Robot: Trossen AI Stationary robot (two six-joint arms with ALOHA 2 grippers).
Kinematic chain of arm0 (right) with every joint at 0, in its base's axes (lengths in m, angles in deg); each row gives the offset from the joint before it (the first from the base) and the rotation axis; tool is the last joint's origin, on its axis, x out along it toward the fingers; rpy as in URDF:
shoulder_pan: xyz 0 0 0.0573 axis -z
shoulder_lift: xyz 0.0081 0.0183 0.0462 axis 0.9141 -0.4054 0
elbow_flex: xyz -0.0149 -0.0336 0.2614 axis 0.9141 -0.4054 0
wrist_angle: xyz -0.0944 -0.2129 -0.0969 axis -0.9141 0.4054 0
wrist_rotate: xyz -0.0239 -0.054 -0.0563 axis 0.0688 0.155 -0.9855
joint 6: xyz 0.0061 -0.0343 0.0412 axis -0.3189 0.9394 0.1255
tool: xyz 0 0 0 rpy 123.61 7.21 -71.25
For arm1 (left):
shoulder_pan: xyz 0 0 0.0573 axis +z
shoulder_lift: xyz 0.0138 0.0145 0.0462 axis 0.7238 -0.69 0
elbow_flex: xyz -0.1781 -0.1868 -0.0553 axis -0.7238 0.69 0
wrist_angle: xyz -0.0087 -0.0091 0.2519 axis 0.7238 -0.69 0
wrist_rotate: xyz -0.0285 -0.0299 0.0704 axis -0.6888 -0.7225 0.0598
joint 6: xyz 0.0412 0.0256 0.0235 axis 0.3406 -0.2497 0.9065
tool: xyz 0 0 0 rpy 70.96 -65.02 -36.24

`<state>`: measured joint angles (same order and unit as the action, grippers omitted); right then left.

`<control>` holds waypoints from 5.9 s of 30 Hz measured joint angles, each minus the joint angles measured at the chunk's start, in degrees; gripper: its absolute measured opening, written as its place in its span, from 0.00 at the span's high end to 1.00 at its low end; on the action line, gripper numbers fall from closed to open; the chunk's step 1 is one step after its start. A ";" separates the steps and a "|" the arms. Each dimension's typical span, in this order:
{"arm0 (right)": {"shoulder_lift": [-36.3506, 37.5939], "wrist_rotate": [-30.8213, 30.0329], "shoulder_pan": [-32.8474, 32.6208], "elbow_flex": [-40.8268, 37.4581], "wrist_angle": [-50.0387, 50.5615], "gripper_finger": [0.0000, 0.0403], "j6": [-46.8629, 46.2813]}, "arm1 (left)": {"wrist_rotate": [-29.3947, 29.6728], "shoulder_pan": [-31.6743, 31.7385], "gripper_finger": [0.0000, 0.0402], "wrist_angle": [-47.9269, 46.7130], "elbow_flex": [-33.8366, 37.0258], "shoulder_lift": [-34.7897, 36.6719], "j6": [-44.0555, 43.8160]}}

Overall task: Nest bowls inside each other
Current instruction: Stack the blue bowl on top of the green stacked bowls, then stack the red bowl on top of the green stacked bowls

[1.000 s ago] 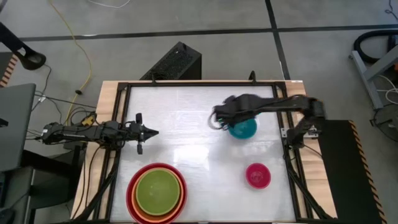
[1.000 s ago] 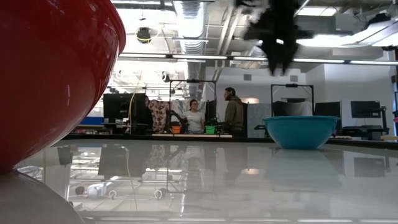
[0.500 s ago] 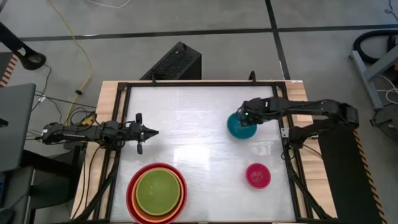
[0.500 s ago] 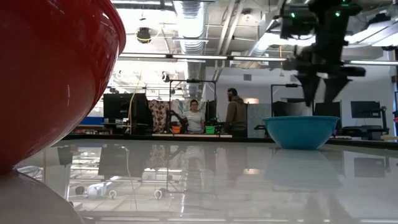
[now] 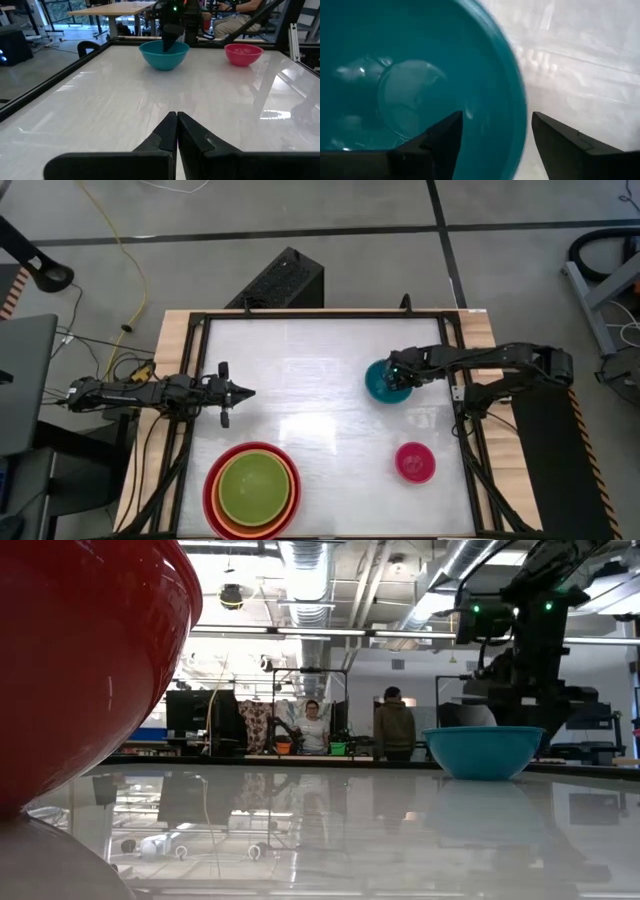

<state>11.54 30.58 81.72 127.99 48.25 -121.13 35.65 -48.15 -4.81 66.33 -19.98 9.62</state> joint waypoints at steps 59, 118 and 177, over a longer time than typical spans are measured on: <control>-63.69 -4.11 -36.35 92.78 -15.79 0.95 19.99 | 0.00 -0.02 1.00 0.00 0.00 0.00 0.00; -67.64 2.17 -36.12 94.85 -9.88 0.95 12.38 | 0.00 -0.02 1.00 0.00 0.01 0.00 0.01; -65.38 7.27 -33.48 96.15 -0.12 0.80 23.33 | 0.00 -0.01 1.00 -0.02 0.01 0.00 0.01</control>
<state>-53.84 37.85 48.24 224.14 48.13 -97.81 35.65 -48.16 -4.84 66.35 -19.98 9.64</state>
